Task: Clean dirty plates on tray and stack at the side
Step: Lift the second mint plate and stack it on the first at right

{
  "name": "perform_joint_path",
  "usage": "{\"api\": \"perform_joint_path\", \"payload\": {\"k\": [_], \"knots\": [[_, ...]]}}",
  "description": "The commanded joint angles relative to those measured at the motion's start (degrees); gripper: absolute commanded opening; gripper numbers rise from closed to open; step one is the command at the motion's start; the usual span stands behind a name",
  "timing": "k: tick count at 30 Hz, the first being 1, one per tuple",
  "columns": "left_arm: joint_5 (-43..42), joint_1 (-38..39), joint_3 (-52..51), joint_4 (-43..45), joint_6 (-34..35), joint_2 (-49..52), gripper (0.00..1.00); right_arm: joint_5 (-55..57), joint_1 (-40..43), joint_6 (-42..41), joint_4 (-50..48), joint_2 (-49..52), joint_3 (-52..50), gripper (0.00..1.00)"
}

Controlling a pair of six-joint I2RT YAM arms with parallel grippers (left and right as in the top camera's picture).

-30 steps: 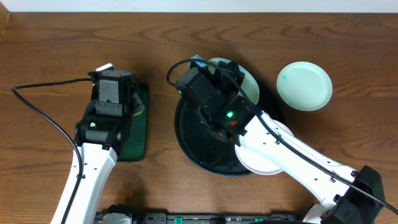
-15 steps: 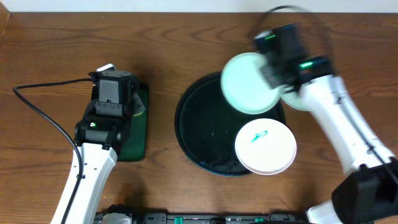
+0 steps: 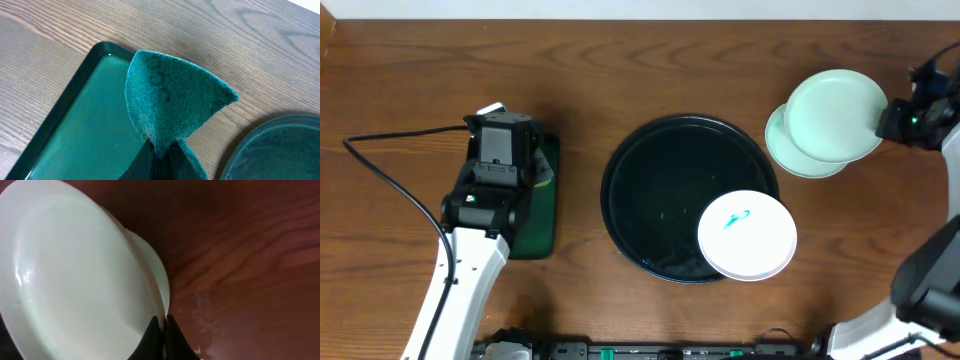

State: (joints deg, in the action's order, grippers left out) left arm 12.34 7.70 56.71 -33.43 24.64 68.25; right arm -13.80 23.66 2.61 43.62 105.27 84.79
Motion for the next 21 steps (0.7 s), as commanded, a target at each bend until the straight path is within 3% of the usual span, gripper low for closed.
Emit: {"api": "perform_joint_path", "payload": {"k": [1, 4, 6, 8, 15, 21], "knots": [[0.5, -0.2, -0.4, 0.3, 0.5, 0.2, 0.07, -4.0, -0.1, -2.6, -1.2, 3.6, 0.2, 0.01], [0.5, -0.2, -0.4, 0.2, 0.5, 0.2, 0.07, -4.8, -0.3, -3.0, -2.7, 6.6, 0.2, 0.04], [0.5, -0.2, -0.4, 0.2, 0.5, 0.2, 0.07, -6.7, -0.6, -3.0, -2.9, 8.0, 0.2, 0.23], [0.5, -0.2, -0.4, 0.3, 0.6, 0.2, 0.07, -9.1, -0.8, -3.0, -2.0, 8.3, 0.2, 0.3], [0.5, -0.2, -0.4, 0.2, 0.5, 0.2, 0.08, -10.4, -1.9, -3.5, 5.3, 2.5, 0.2, 0.37], [0.0, -0.2, -0.4, 0.2, 0.5, 0.2, 0.08, -5.5, -4.1, -13.0, 15.5, -7.7, 0.2, 0.44]]}}
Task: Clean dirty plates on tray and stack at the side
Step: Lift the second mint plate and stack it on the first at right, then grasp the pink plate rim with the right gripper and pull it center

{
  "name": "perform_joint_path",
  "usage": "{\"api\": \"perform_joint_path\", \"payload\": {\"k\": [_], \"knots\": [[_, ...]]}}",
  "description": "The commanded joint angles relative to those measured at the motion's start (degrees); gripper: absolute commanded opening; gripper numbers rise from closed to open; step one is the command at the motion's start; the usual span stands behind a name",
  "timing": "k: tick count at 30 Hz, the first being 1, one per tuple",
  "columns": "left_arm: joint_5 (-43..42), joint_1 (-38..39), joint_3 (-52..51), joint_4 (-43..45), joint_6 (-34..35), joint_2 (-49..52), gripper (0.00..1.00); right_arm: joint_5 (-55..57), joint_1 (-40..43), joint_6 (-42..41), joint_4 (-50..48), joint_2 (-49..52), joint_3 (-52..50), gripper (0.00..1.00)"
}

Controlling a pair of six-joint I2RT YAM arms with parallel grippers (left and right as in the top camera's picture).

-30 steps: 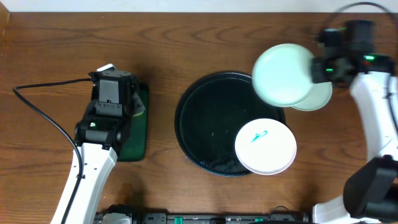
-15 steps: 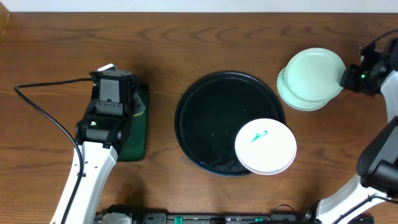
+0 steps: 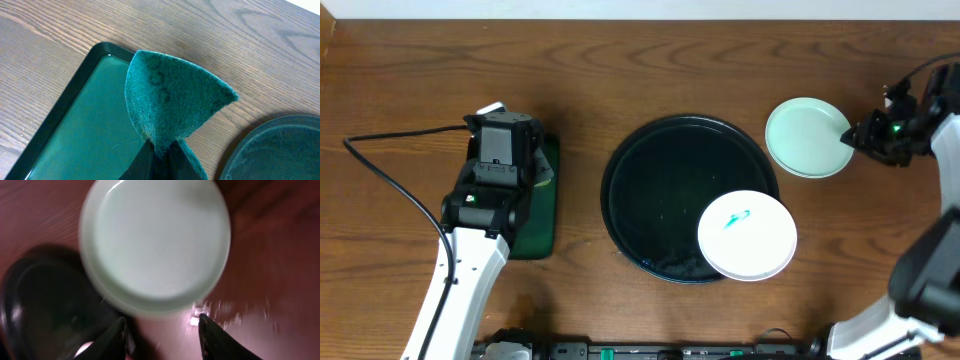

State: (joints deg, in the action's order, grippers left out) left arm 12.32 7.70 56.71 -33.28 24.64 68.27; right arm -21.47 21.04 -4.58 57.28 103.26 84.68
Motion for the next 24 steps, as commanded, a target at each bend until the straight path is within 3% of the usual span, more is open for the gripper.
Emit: {"api": "perform_joint_path", "payload": {"k": [1, 4, 6, 7, 8, 11, 14, 16, 24], "knots": [[0.1, -0.2, -0.4, 0.1, 0.5, 0.2, 0.07, 3.2, -2.2, -7.2, 3.5, -7.2, 0.3, 0.45], [0.1, -0.2, -0.4, 0.1, 0.5, 0.2, 0.08, 8.6, -5.3, -11.2, 7.1, -11.3, 0.2, 0.47], [0.1, -0.2, -0.4, 0.0, 0.5, 0.2, 0.08, 12.3, -7.6, -15.0, 8.7, -13.1, 0.2, 0.54], [0.1, -0.2, -0.4, -0.1, 0.5, 0.2, 0.08, 12.7, -8.6, -16.3, 9.7, -13.7, 0.2, 0.97], [0.1, -0.2, -0.4, -0.1, 0.5, 0.2, 0.07, 12.6, -9.6, -17.0, 10.9, -13.8, 0.1, 0.99], [0.1, -0.2, -0.4, -0.1, 0.5, 0.2, 0.08, 11.7, -13.0, -15.4, 16.0, -13.2, -0.5, 0.99], [0.1, -0.2, -0.4, -0.1, 0.5, 0.2, 0.07, 11.8, -15.8, -14.4, 19.7, -12.7, -2.1, 0.89], [0.1, -0.2, -0.4, -0.1, 0.5, 0.2, 0.07, 11.8, -17.5, -16.5, 20.2, -13.1, -4.5, 0.88], [0.1, -0.2, -0.4, -0.1, 0.5, 0.2, 0.08, 14.1, -24.2, -25.1, 10.4, -14.3, -19.0, 0.9]]}}
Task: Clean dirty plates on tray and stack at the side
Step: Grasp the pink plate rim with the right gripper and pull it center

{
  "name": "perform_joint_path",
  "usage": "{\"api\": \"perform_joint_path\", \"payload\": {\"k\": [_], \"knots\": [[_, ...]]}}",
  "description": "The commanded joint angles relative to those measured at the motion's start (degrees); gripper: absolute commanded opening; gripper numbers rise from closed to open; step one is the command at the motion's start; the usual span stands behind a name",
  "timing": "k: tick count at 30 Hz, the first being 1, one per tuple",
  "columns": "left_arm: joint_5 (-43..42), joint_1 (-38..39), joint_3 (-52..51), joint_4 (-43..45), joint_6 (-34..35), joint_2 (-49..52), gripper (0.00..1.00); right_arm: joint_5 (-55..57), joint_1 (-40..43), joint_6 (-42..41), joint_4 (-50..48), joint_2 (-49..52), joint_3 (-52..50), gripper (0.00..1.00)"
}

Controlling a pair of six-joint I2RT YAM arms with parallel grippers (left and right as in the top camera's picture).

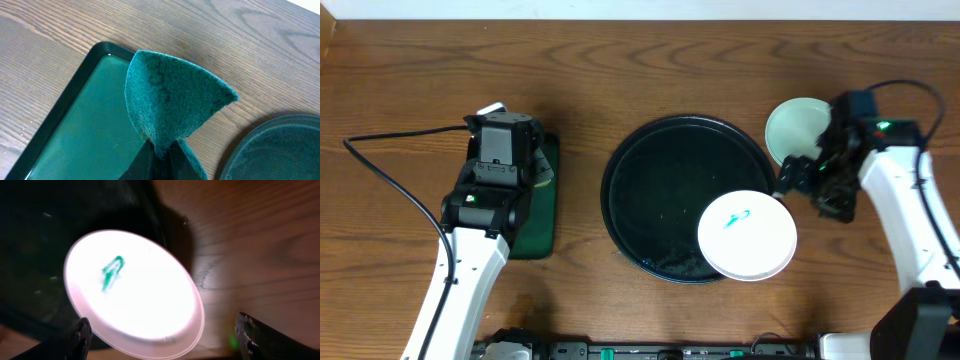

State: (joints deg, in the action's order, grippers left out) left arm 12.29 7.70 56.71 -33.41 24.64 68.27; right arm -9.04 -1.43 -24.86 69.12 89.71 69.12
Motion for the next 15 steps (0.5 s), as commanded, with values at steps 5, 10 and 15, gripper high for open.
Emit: {"api": "perform_joint_path", "payload": {"k": [5, 10, 15], "knots": [[0.1, -0.2, -0.4, 0.0, 0.5, 0.2, 0.07, 10.3, -1.6, -9.0, -0.5, -0.8, -6.4, 0.94], [0.1, -0.2, -0.4, 0.0, 0.5, 0.2, 0.08, 7.9, -2.3, -11.8, 0.0, -0.8, -9.1, 0.91], [0.1, -0.2, -0.4, 0.0, 0.5, 0.2, 0.08, 2.3, -4.6, -12.9, -6.2, -0.8, -15.7, 0.86]]}}
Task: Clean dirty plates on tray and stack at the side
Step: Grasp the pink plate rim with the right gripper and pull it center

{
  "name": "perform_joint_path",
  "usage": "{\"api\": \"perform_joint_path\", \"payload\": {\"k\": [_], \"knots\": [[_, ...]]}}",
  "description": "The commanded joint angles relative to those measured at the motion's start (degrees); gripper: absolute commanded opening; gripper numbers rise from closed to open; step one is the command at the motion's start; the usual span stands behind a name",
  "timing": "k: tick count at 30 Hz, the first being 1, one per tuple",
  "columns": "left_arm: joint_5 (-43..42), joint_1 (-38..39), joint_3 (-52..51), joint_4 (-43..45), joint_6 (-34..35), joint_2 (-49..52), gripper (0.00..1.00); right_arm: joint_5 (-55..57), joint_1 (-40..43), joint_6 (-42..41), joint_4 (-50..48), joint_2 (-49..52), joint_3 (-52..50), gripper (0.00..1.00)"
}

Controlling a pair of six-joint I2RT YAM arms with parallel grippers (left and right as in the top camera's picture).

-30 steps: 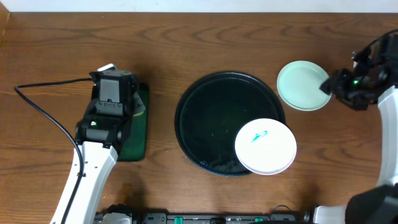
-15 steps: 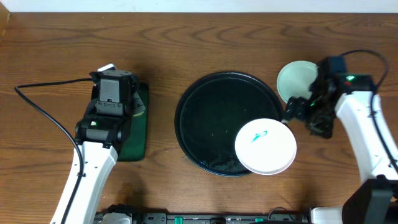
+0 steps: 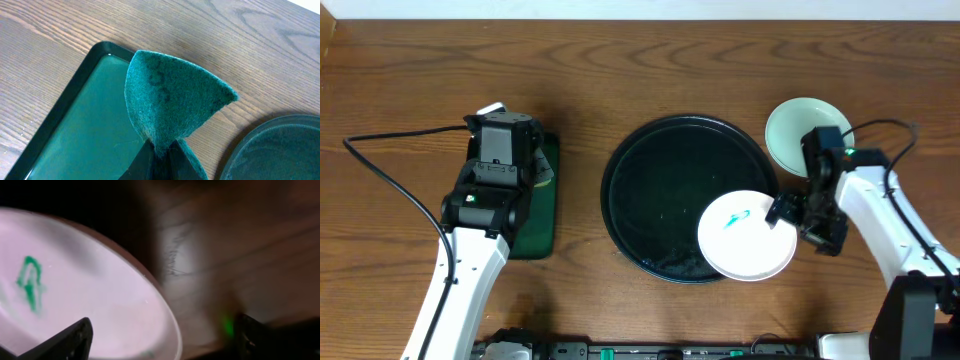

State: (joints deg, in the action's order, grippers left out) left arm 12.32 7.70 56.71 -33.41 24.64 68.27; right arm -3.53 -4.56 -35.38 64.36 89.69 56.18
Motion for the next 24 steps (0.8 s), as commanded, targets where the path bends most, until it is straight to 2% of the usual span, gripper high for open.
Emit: {"api": "perform_joint_path", "payload": {"k": [1, 3, 6, 8, 11, 12, 18, 24], "knots": [[0.1, -0.2, -0.4, 0.0, 0.5, 0.2, 0.07, -3.7, -1.9, -2.4, -2.3, -0.7, -3.7, 0.85], [0.1, -0.2, -0.4, 0.0, 0.5, 0.2, 0.07, -3.6, -2.5, -3.1, -3.0, -0.7, -4.6, 0.79], [0.1, -0.2, -0.4, 0.1, 0.5, 0.2, 0.08, -3.6, -2.9, -3.2, -3.3, -0.7, -4.7, 0.61], [0.1, -0.2, -0.4, 0.1, 0.5, 0.2, 0.08, -3.6, -3.2, -3.2, -3.3, -0.7, -4.7, 0.42], [0.1, -0.2, -0.4, 0.1, 0.6, 0.2, 0.07, -3.6, -3.2, -3.2, -3.8, -0.7, -4.6, 0.07], [0.1, -0.2, -0.4, 0.1, 0.6, 0.2, 0.08, -3.6, -3.2, -3.1, -4.0, -0.7, -4.7, 0.02], [-1.3, -0.2, -0.4, 0.7, 0.5, 0.2, 0.07, -9.1, -3.2, 1.8, -10.3, -0.7, -4.0, 0.02], [-13.5, -0.2, -0.4, 3.8, 0.5, 0.2, 0.07, -14.8, -4.0, 4.8, -24.3, -0.4, -3.8, 0.01]]}}
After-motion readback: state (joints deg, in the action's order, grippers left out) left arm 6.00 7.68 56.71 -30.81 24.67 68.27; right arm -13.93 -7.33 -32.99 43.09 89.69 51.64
